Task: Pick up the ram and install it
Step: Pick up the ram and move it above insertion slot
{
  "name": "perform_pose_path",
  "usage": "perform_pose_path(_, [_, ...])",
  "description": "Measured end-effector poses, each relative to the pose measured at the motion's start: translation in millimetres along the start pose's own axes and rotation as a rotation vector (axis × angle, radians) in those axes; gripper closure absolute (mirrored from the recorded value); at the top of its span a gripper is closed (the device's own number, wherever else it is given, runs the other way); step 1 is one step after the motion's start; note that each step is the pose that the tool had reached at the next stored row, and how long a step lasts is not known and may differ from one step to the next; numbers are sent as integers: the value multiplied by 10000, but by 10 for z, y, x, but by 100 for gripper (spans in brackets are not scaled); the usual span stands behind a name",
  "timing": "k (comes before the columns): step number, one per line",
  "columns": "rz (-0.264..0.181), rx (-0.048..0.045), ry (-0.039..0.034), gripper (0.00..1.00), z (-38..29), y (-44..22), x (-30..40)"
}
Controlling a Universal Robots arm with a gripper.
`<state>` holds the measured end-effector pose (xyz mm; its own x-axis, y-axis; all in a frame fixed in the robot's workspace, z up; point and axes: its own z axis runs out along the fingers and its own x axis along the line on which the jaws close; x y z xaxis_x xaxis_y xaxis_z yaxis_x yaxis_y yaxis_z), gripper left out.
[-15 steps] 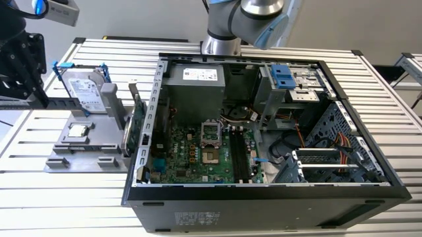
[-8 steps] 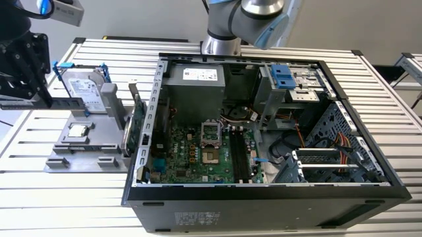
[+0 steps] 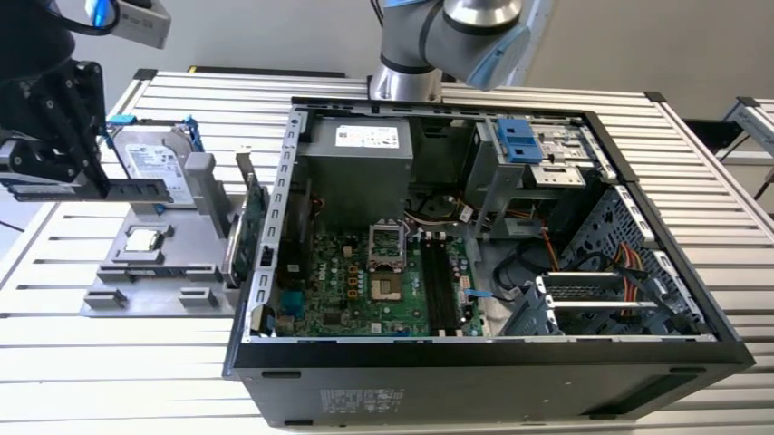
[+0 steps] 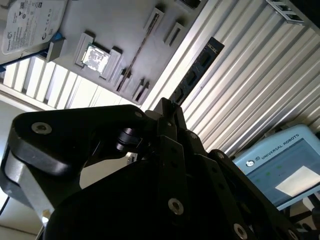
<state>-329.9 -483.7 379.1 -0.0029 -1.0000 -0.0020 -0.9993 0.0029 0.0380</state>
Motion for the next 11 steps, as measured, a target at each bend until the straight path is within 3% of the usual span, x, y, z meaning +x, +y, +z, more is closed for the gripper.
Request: perform_pose_path(11, [0, 0, 0, 100, -11, -164, 0])
